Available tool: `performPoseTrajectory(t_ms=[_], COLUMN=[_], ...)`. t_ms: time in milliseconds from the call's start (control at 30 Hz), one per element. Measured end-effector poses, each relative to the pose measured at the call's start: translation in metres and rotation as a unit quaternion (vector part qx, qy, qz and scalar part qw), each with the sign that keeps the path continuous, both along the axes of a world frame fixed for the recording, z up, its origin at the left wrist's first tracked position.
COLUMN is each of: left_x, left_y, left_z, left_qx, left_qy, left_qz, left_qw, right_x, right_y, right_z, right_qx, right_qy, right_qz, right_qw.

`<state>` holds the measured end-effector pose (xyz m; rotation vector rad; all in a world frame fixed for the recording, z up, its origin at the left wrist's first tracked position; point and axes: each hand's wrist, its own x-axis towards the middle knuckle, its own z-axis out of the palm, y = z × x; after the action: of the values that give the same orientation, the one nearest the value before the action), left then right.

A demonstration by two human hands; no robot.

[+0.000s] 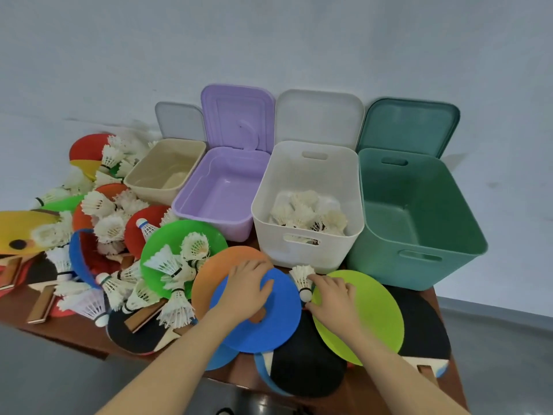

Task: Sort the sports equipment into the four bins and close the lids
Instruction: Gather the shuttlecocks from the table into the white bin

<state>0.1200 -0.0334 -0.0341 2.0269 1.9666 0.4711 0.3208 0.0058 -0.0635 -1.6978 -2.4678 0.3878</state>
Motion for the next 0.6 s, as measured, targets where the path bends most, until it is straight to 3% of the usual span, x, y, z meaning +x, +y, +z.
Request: performPoseTrajectory(t_ms=[233,433,600], left_x=[-0.017,-0.038,-0.072], left_y=[0.003,0.009,0.008], left_z=[-0.023,-0.014,-0.008], left_qx=[-0.034,0.014,0.077], left_qy=[0.061,0.029,0.04], left_qz=[-0.052,-0.059,-0.011], left_qw=[0.996,0.998,0.996], right_x=[-0.013,-0.022,-0.046], right_y=[0.002,-0.009,-0.02], right_z=[-0.011,-0.011,0.009], right_qx=[0.061,0.216,0.246], right_qy=[-0.05,0.001,0.085], right_qz=[0.002,-0.017,-0.009], right_qw=[0.997,0.976,0.965])
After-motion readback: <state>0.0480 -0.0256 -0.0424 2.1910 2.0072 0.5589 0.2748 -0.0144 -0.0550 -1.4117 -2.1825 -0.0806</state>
